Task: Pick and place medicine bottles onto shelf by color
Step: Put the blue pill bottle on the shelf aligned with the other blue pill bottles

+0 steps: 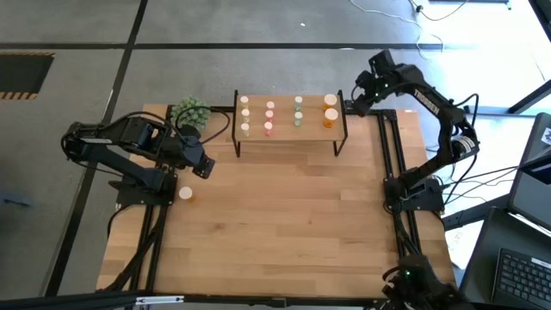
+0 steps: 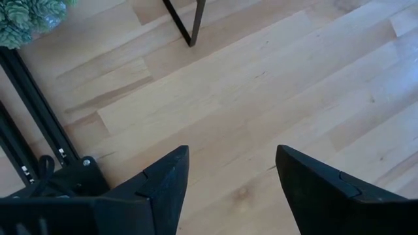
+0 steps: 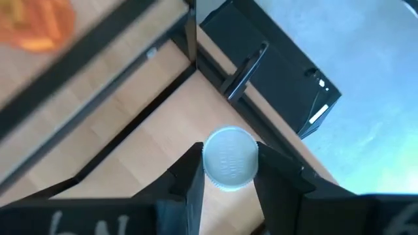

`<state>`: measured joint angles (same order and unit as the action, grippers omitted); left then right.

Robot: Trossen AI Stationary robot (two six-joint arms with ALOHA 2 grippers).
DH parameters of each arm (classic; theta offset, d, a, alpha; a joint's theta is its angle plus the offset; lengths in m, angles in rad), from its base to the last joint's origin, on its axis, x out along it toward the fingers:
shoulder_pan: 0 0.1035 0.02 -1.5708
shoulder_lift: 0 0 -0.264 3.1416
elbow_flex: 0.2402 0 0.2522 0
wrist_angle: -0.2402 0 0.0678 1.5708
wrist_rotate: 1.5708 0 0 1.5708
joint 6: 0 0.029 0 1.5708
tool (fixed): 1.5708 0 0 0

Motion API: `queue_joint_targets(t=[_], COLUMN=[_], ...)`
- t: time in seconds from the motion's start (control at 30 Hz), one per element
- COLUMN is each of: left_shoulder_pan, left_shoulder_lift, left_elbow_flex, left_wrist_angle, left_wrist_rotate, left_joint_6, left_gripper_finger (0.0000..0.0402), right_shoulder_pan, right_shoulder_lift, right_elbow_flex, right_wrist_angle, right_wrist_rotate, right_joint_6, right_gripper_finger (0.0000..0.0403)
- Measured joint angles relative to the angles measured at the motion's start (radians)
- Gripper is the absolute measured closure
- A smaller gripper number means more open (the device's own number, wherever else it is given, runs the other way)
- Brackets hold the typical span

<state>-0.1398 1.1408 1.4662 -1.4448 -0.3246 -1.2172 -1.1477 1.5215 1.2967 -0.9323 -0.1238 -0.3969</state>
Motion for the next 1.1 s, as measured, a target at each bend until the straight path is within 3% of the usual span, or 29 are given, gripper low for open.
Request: queue_joint_targets(t=[0.27,0.57,0.8,1.1], left_shoulder_pan=[0.000,0.000,0.000,0.010], left_shoulder_lift=[0.000,0.000,0.000,0.000], left_elbow_flex=[0.000,0.000,0.000,0.000], left_wrist_angle=[0.001,0.011,0.042,0.191], left_wrist_rotate=[-0.005,-0.012,-0.056,-0.141], left_joint_6=[0.028,0.051,0.055,0.222], left_gripper_finger=[0.0175,0.0177,0.0176,0.0177], right_shoulder_pan=[0.000,0.079,0.204,0.450], right_shoulder_lift=[0.000,0.001,0.001,0.000], right_elbow_flex=[0.180,0.381,0.521,0.603], right_wrist_angle=[-0.182,-0.319,-0.368,-0.371], right_wrist_rotate=[0.000,0.002,0.000,-0.003], right_joint_6=[0.012,0.004,0.023,0.027], right_gripper_finger=[0.0286,0.0285,0.0285,0.0285])
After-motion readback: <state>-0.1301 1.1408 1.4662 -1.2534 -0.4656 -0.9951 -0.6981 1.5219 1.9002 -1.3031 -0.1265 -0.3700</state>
